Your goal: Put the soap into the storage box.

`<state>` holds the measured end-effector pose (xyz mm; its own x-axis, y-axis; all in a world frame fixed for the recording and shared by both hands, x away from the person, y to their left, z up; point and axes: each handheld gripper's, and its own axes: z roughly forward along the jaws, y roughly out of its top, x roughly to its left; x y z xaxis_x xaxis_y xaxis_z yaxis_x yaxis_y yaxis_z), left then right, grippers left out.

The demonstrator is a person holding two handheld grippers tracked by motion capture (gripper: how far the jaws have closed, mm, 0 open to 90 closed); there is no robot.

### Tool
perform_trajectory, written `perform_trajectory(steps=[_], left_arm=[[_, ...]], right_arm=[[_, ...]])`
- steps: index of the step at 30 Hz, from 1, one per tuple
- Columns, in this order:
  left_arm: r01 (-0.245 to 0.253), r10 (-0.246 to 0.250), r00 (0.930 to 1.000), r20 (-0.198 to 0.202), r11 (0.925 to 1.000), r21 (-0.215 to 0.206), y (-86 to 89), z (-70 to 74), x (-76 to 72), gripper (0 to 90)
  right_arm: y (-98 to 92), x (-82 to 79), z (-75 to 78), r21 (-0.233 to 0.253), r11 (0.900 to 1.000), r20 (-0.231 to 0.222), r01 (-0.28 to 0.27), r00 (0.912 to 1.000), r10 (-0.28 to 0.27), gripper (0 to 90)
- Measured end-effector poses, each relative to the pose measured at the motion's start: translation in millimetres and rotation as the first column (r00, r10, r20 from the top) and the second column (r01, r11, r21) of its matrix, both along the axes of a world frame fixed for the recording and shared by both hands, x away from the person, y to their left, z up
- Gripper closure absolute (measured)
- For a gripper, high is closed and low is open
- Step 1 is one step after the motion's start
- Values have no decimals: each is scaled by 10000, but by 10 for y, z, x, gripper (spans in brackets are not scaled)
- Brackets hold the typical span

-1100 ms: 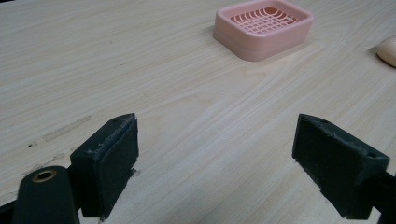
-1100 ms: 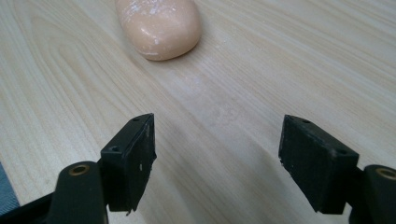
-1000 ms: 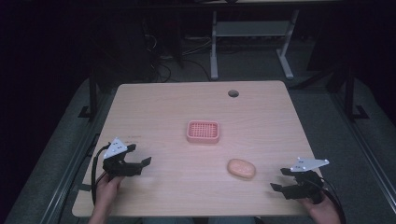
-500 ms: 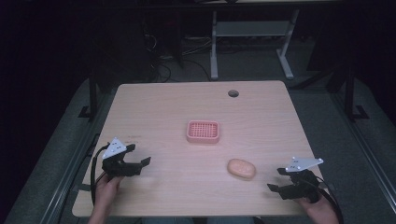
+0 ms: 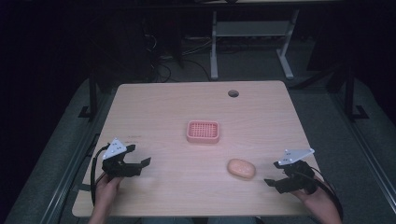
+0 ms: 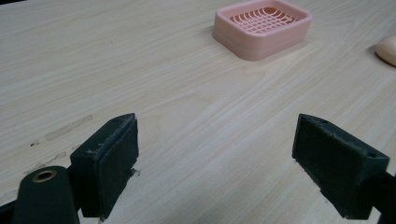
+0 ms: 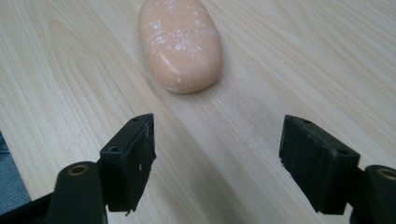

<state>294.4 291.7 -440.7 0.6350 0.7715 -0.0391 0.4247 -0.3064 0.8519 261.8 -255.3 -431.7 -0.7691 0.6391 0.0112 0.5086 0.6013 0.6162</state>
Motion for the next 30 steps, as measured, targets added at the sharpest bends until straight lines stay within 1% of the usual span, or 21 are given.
perform_trajectory(steps=[1,2,4,6,10,12,13,14,17,18,19,20,21,22,23,25,26,27,28,29,30], left_arm=[[-3,3,10000,1,10000,4,1,2,-2,143],[-38,38,10000,12,10000,-90,-2,0,-4,143],[-46,46,10000,25,9999,-110,0,-1,-2,142],[-48,48,10000,23,10000,-64,15,4,-1,143],[-55,55,10000,21,10000,-60,21,9,-1,143],[-51,51,10000,11,10000,-57,21,9,0,143],[-51,51,10000,11,10000,-57,21,9,0,143],[-51,51,10000,-14,10000,-85,17,7,-1,143],[-50,50,10000,-22,9999,-89,15,4,2,143],[-36,36,10000,-25,10000,-81,16,5,2,143],[-39,39,10000,-20,10000,-79,17,6,1,143],[-47,47,10000,2,10000,-75,20,7,1,143],[-36,36,10000,-4,10000,-68,26,9,3,142],[-36,36,10000,-4,10000,-68,26,9,3,143],[-43,43,10000,-10,10000,-57,29,9,4,143],[-48,48,10000,-11,10000,-64,30,10,4,143],[-57,57,10000,6,9999,-106,29,10,3,143],[-57,57,10000,6,9999,-106,29,10,3,143],[-48,48,10000,0,9999,-97,29,12,2,143],[-48,48,10000,0,9999,-97,29,12,2,142],[-43,43,10000,-7,9999,-107,30,12,2,143]], right_arm=[[37,30,38,-161,9998,-36,-123,9999,122,259],[55,43,55,-197,9997,-70,-174,9998,172,259],[68,54,67,-247,9994,-55,-239,9997,238,259],[135,91,124,-446,9981,-96,-425,9991,421,259],[196,123,171,-557,9965,-143,-624,9980,617,259],[287,161,207,-733,9935,-215,-874,9961,861,259],[287,161,207,-733,9935,-215,-874,9961,861,259],[348,189,222,-915,9902,-271,-1057,9942,1037,259],[405,225,231,-1064,9868,-301,-1223,9923,1198,259],[463,264,232,-1211,9824,-352,-1423,9897,1390,259],[463,264,232,-1211,9824,-352,-1423,9897,1390,259],[483,283,227,-1285,9796,-330,-1543,9879,1513,259],[550,315,223,-1430,9753,-431,-1681,9856,1635,259],[550,315,223,-1430,9753,-431,-1681,9856,1635,259],[604,340,214,-1498,9715,-502,-1835,9828,1779,259],[624,348,209,-1539,9701,-521,-1876,9820,1817,259],[681,371,197,-1706,9646,-644,-2009,9792,1926,259],[681,371,197,-1706,9646,-644,-2009,9792,1926,259],[723,390,186,-1879,9595,-687,-2100,9773,2004,259],[723,390,186,-1879,9595,-687,-2100,9773,2004,259],[756,410,182,-1989,9559,-747,-2163,9759,2053,259]])
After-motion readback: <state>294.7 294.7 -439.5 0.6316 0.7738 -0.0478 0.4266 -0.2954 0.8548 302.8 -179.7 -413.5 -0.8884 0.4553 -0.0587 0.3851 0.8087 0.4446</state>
